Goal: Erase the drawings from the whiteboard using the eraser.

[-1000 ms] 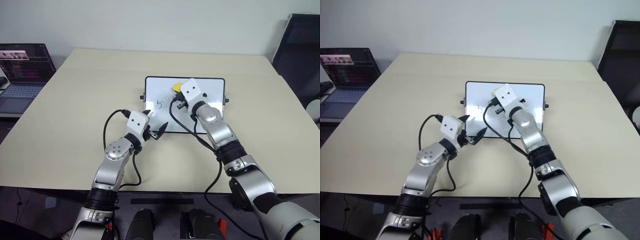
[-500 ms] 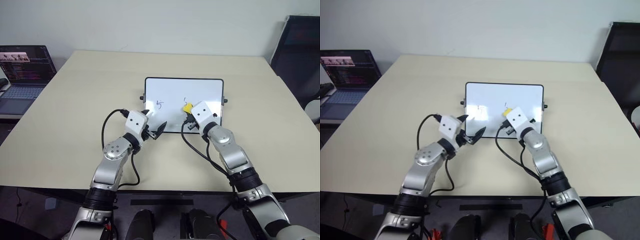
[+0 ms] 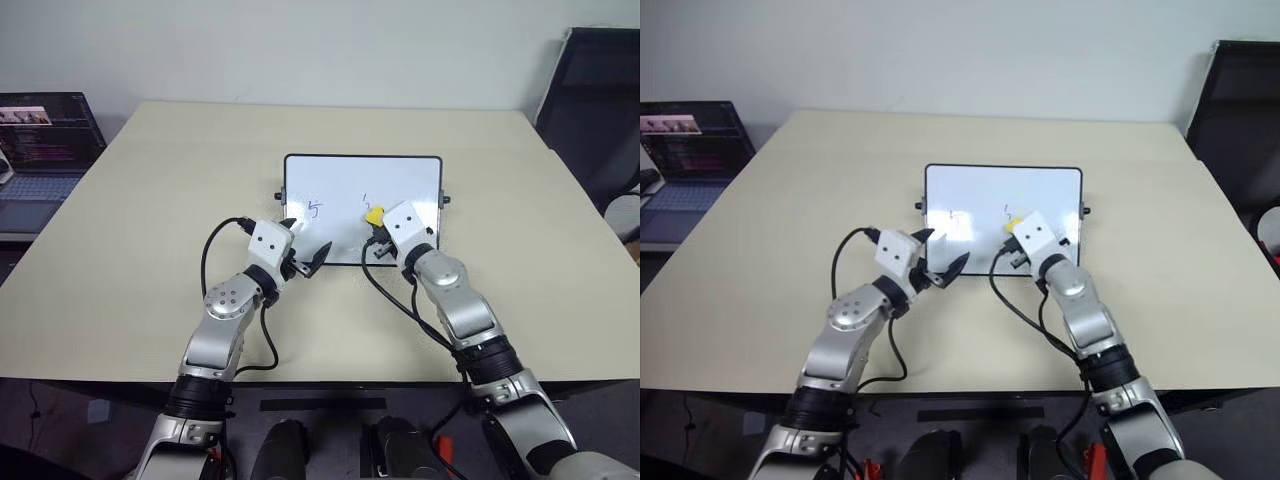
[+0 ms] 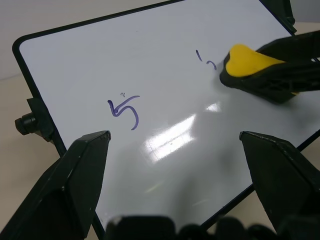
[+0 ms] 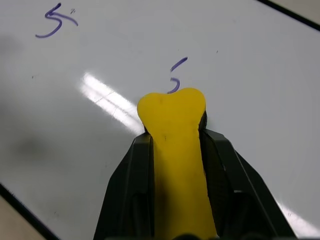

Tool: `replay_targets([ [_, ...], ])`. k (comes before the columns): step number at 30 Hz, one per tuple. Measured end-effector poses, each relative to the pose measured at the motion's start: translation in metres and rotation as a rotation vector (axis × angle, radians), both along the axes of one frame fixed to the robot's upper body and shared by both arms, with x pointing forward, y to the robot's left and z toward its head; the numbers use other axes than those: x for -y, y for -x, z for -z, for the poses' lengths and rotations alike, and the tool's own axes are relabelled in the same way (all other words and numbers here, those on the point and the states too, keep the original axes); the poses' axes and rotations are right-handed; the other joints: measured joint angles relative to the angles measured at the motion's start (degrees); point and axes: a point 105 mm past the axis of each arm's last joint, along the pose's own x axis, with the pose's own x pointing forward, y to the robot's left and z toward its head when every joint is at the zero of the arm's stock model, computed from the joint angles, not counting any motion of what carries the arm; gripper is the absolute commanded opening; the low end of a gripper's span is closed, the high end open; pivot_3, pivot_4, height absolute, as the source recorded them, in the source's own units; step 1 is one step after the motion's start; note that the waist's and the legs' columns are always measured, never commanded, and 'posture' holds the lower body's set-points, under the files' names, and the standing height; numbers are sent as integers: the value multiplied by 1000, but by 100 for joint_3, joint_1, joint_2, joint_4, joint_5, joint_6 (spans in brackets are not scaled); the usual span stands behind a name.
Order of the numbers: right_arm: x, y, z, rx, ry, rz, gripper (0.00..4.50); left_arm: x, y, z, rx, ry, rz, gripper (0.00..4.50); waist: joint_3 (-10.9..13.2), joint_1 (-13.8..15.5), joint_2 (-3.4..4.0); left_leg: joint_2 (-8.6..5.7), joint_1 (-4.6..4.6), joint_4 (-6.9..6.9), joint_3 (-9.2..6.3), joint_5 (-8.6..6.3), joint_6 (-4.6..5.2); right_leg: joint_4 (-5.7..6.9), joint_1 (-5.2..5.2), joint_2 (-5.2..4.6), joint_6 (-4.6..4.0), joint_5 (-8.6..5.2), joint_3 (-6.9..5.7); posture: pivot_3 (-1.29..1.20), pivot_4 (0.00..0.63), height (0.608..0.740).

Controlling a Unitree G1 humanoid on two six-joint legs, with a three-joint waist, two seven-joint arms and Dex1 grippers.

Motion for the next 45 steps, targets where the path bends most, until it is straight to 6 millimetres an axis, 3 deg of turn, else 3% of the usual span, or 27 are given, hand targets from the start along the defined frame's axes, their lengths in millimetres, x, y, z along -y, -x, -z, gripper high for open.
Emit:
replay_targets([
  [4,-17,-6,-27,104,-41,-45,1015,0,0,0,0,1,0,4500,0,-13,0,-1,-8,-12,0,-3,-4,-6,-5,1,-14,7,-5,0,150,740],
  [7,-26,-17,-34,110,-34,-46,1015,0,0,0,0,1,-1,4500,0,-15,0,-2,-10,-13,0,-5,-6,-10,-5,-1,-29,16,-7,0,150,740],
  [10,-23,-27,-23,58,4,-13,1015,-1,0,0,-1,0,-3,4500,1,-13,0,-2,-10,-13,-1,-5,-6,-11,-5,-2,-30,16,-9,0,150,740],
  [18,-23,-31,-22,31,29,6,1015,-4,2,2,-7,1,-17,4500,0,-17,0,1,-5,-2,-3,-3,-4,-4,2,-1,-30,15,-9,0,150,740],
  [36,11,4,16,-144,-49,87,1015,3,2,-2,3,8,3,4500,-10,36,-10,1,3,3,-5,-2,-2,-3,11,-2,-3,-1,-6,0,150,740],
  [45,22,14,23,-173,-32,97,1015,3,2,-2,3,7,9,4500,-13,43,-13,0,4,3,-5,0,0,-5,10,-5,-2,-2,-4,0,150,740],
])
